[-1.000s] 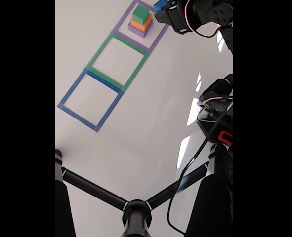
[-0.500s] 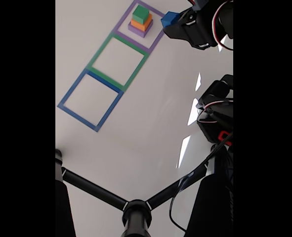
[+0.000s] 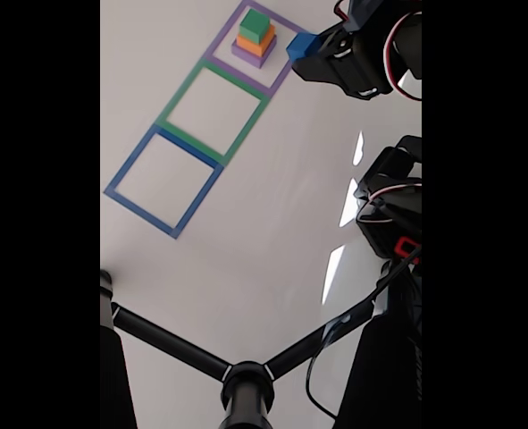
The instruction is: Tower of hanoi
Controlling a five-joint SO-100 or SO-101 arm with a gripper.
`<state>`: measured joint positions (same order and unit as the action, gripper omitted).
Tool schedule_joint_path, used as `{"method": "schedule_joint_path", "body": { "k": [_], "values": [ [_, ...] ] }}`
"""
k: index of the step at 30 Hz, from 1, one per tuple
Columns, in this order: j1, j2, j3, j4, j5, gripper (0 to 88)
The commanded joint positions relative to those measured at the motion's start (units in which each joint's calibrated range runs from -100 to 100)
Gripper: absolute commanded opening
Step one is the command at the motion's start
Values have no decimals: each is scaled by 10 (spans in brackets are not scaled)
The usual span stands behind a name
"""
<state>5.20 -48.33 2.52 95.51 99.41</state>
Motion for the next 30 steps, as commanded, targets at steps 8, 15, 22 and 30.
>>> {"method": "schedule_joint_path", "body": {
  "k": [8,15,22,30],
  "values": [
    [6,-95,383,-336,6,15],
    [-16,-83,613,-650,6,14],
    [-28,-16,775,-915,6,16],
    [-29,132,850,-1149,6,17]
  ]
}}
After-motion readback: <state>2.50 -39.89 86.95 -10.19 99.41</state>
